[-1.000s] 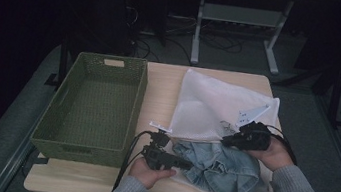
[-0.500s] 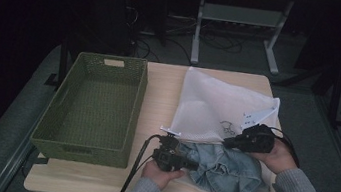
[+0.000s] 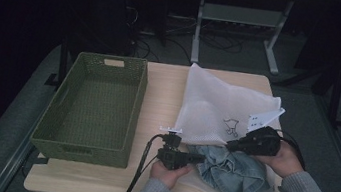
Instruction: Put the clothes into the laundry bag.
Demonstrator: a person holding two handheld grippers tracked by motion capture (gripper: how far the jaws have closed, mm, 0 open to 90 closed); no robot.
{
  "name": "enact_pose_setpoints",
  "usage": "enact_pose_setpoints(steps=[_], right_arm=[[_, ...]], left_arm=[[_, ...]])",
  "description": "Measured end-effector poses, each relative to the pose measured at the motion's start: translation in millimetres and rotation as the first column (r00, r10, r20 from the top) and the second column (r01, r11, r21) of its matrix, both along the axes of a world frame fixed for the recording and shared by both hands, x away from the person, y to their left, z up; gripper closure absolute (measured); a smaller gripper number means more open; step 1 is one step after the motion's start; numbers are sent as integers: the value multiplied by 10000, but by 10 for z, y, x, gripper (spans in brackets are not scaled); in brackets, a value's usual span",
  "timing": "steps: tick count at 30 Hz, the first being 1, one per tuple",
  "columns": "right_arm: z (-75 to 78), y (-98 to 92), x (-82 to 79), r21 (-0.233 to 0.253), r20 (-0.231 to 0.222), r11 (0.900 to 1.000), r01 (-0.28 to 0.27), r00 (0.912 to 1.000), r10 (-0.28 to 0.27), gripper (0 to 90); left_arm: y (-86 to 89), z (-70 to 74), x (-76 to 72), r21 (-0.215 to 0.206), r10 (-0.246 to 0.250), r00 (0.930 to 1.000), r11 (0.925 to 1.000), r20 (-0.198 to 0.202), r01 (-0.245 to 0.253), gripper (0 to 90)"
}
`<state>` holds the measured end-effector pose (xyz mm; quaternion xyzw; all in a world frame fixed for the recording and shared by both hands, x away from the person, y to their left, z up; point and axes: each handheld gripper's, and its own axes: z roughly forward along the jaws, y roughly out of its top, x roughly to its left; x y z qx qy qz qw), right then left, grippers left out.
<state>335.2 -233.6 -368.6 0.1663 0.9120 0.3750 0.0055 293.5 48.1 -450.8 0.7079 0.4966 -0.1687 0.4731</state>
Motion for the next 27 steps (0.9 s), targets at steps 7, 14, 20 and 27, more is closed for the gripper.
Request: enact_pose_setpoints(steps=[7,14,20,27], right_arm=[[-51,38,41,-81,-34,9999,107,9999,-107,871],[-90,86,29,-130,-261,9997,-195,9995,191,874],[-108,32,34,-79,-272,10000,-61,9996,59,846],[-108,-86,23,-242,-32,9976,653,9979,-654,723]], left_arm=[[71,-81,-63,239,-337,9986,9991,-397,346,530],[-95,-136,-19,-709,66,9994,9974,-331,-89,777],[-91,-157,-46,-618,52,9997,9981,-229,-66,744],[-103,-181,-93,-147,-441,9976,9990,-533,434,538]])
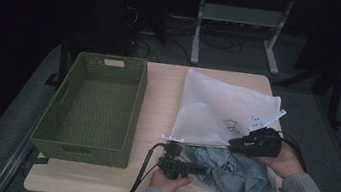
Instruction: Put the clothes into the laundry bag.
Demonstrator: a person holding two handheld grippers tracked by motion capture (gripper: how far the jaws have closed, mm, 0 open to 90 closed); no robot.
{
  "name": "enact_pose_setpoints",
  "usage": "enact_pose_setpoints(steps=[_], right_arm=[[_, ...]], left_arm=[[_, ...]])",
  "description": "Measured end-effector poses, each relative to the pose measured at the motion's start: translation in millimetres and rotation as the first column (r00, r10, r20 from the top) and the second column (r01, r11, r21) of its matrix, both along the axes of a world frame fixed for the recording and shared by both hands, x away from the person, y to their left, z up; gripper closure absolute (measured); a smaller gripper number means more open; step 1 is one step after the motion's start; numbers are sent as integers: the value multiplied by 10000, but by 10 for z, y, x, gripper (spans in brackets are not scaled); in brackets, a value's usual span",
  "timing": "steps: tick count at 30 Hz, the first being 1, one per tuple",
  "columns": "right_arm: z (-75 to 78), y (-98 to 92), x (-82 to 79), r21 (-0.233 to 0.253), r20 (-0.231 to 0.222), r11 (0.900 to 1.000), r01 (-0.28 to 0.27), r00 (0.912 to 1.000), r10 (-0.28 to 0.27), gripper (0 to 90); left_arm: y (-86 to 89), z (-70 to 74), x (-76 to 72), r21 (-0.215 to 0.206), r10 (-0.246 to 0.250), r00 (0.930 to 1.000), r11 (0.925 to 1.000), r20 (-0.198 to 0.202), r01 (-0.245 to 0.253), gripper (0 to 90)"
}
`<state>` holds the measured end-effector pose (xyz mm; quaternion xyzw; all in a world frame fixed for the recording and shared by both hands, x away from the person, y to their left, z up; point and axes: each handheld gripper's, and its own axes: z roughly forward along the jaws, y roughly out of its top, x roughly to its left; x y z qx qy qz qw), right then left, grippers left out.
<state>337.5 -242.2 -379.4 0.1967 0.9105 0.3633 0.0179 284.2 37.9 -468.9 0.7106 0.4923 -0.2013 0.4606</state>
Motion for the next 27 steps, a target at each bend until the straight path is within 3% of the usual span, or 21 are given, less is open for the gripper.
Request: enact_pose_setpoints(steps=[2,5,8,9,11,15,19,21,27], right_arm=[[-14,22,-5,-203,97,9998,-7,10000,9,763],[-23,76,-18,-429,204,9988,-240,9995,249,847],[-7,69,-20,-279,38,9986,-460,9989,461,870],[11,52,-25,-87,-5,9983,-580,9983,580,870],[48,13,-40,203,12,9980,-598,9982,597,870],[50,-24,-37,90,21,9992,-397,9992,397,850],[37,-40,-25,-21,30,10000,-35,10000,36,721],[45,-77,-32,-78,85,9999,106,9999,-105,679],[105,-286,-79,135,127,9988,474,9988,-476,684]], left_arm=[[-28,-24,21,-133,90,9999,9999,-124,-91,616],[-61,-16,26,-264,339,9992,9991,188,-334,755],[-44,28,26,-408,835,9955,9958,456,-817,783],[-26,37,29,-485,1044,9932,9936,515,-1019,783],[-1,28,32,-451,1003,9939,9941,469,-982,776],[20,31,-20,-177,686,9969,9975,383,-680,662],[100,77,-71,60,509,9981,9987,341,-511,552],[133,111,-104,170,446,9980,9988,442,-454,539],[165,204,-171,89,206,9986,9997,491,-210,536]])
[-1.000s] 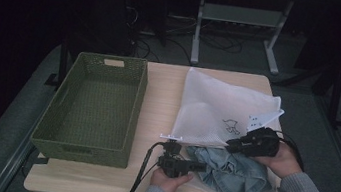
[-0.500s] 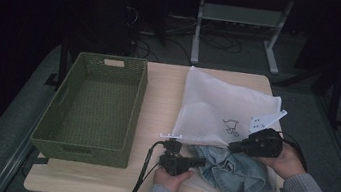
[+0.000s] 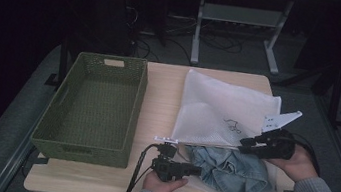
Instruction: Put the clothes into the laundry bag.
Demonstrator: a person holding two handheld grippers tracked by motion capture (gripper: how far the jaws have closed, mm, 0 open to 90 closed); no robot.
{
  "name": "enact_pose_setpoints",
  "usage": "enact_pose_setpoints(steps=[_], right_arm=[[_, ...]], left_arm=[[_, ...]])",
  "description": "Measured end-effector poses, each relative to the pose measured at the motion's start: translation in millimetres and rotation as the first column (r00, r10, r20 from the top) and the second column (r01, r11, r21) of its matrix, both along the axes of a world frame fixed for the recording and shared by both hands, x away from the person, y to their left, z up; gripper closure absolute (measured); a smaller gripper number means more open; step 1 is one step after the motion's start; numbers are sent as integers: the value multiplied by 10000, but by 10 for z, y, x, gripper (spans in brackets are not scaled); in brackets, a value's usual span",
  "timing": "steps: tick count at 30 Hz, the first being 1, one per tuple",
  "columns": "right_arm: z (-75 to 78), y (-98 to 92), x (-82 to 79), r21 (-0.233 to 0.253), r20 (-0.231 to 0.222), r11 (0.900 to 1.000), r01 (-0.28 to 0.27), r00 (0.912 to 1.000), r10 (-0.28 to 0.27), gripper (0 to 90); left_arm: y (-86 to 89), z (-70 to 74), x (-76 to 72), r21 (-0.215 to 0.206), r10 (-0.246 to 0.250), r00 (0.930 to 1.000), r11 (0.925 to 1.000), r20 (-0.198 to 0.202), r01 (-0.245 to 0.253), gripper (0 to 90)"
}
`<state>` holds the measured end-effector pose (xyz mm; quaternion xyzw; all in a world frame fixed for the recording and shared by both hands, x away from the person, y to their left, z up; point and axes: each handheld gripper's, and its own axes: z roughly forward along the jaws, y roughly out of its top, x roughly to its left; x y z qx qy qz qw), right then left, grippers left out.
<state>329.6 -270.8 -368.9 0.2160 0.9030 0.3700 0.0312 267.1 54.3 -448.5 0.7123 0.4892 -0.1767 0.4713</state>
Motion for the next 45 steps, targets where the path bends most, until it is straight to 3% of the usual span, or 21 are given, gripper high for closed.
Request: enact_pose_setpoints(steps=[5,9,14,20,22,24,26,30,32,33,38,40,42,45], right_arm=[[-26,-122,-18,-80,-84,9998,183,9998,-184,679],[-113,-80,-31,-433,-13,9990,142,9999,-143,674],[-193,48,-9,-725,-7,9974,-42,10000,41,814],[-170,83,0,-625,-60,9980,-122,9999,118,853],[-153,78,-11,-613,-30,9980,-164,9999,162,857],[-148,71,-18,-542,-41,9984,-185,9998,183,862],[-152,68,-28,-411,-115,9990,-180,9998,175,866],[-146,77,-42,-280,-122,9990,-349,9993,346,873],[-113,78,-55,-272,-157,9987,-433,9990,428,876],[-93,73,-55,-246,-89,9986,-470,9989,468,876],[-36,50,-70,-482,-13,9981,-376,9993,376,837],[-43,21,-74,-493,14,9984,-270,9996,271,784],[-63,-22,-72,-442,14,9989,-160,9999,160,744],[-96,-85,-68,-299,-89,9996,-21,10000,19,727]], left_arm=[[-69,57,-31,-87,-349,9994,9994,46,349,547],[-187,77,-29,-254,-612,9981,9978,7,612,548],[-422,95,-38,-533,-1095,9940,9926,-78,1090,536],[-785,35,-34,-426,-1539,9874,9874,-367,1523,480],[-872,-17,-17,-321,-1432,9883,9894,-524,1416,462],[-923,-59,9,-131,-1120,9928,9937,-434,1116,487],[-936,-103,49,-274,-624,9974,9977,-373,614,571],[-946,-94,95,-627,29,10000,9980,-7,-30,745],[-941,-67,114,-603,102,9997,9981,203,-90,819],[-932,-66,124,-672,-5,9999,9977,108,13,821],[-895,-45,63,-736,-673,9976,9951,-154,659,627],[-869,-16,17,-565,-721,9974,9958,14,721,551],[-851,-2,-15,-317,-853,9963,9959,-33,852,499],[-825,-8,-60,-272,-949,9954,9951,-98,946,467]])
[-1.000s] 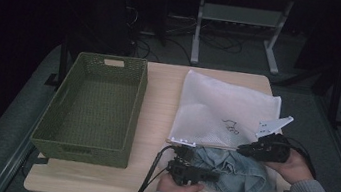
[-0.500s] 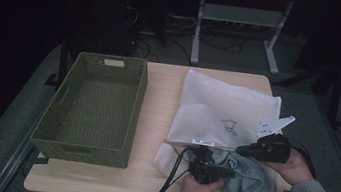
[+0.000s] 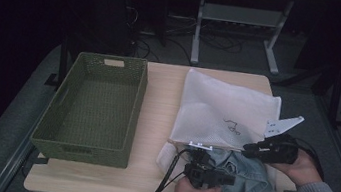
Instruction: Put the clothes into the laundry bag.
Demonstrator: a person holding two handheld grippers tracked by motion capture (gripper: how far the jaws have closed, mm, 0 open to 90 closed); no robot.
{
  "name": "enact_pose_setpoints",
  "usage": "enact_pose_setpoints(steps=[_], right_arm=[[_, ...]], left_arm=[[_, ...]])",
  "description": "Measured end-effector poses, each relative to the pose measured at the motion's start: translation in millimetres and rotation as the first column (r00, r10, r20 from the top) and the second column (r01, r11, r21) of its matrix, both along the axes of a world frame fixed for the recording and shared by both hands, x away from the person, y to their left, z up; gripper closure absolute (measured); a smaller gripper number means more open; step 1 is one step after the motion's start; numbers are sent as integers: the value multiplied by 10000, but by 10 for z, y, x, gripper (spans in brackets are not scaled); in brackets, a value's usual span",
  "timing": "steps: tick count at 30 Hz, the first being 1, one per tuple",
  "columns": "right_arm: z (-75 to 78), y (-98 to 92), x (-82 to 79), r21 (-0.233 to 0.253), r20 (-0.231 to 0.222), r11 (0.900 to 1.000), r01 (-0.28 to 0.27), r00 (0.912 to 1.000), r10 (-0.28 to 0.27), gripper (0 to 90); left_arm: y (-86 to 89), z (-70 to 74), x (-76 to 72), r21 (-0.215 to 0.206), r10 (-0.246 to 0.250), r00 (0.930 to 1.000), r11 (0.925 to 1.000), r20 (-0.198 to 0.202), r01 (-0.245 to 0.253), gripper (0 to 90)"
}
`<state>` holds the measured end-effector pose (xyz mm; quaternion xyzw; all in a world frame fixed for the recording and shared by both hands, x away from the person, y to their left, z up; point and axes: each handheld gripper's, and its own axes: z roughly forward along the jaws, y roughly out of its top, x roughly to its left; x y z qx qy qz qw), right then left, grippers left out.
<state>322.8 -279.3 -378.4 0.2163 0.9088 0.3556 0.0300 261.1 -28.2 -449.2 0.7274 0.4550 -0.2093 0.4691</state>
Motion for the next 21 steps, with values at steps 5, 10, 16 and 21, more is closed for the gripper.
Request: enact_pose_setpoints(steps=[5,10,16,21], right_arm=[[-46,-10,11,7,-78,10000,23,10000,-23,782],[-60,62,26,-33,-77,9999,-106,9999,106,832],[-78,85,24,29,-99,9999,-167,9998,168,860],[-64,79,10,102,-121,9996,-257,9996,259,871]], left_arm=[[-48,-54,5,113,-120,9996,9999,-247,123,418],[-138,-135,52,448,6,9992,9990,-412,13,402],[-251,-194,111,604,550,9984,9967,-138,-541,590],[-316,-187,158,447,781,9966,9959,252,-792,825]])
